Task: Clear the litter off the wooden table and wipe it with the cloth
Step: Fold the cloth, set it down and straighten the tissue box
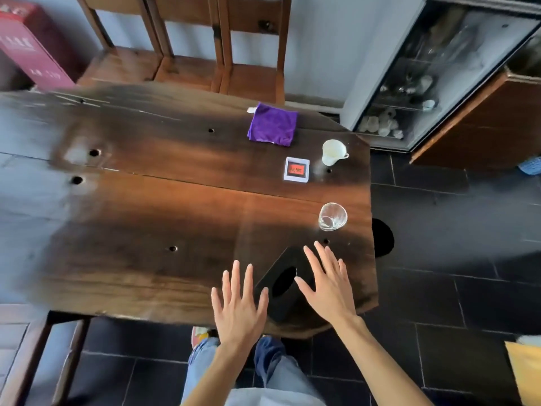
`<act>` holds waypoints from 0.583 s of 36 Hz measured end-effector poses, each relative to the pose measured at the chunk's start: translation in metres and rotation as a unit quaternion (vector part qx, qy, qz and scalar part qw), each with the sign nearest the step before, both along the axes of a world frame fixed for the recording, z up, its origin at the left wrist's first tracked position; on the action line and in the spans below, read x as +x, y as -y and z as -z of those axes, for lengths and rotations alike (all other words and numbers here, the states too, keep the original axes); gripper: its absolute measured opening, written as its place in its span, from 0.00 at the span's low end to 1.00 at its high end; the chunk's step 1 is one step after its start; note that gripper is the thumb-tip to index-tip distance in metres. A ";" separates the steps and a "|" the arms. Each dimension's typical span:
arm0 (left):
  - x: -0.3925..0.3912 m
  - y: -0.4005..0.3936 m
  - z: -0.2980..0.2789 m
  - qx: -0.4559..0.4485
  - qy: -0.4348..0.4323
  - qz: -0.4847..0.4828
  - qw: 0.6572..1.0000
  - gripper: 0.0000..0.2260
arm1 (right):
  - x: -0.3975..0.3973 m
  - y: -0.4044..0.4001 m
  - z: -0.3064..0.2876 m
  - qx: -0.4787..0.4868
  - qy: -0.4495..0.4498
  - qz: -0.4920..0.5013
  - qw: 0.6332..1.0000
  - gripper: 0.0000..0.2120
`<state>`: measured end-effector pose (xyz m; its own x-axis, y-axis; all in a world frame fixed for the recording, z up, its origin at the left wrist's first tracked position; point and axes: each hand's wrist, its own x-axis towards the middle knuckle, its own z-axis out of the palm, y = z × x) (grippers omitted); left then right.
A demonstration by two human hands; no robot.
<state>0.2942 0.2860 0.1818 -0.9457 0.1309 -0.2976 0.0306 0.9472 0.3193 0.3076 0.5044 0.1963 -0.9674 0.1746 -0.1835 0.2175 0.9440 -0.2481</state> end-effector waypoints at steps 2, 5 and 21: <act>0.004 -0.009 0.007 -0.001 0.023 -0.033 0.999 0.33 | -0.005 -0.007 0.012 -0.012 0.016 -0.015 1.000 0.34; 0.011 -0.024 0.017 -0.002 0.066 -0.071 0.995 0.35 | -0.011 -0.015 0.030 -0.026 0.042 -0.027 0.998 0.34; 0.014 -0.080 0.066 0.092 0.185 -0.253 0.945 0.31 | -0.042 -0.032 0.090 -0.077 0.115 -0.076 0.987 0.31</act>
<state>0.3081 0.3662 0.1163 -0.7368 -0.2286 -0.6363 -0.5577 0.7376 0.3808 0.2652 0.5367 0.1061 -0.9097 -0.0159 -0.4149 0.1442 0.9250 -0.3516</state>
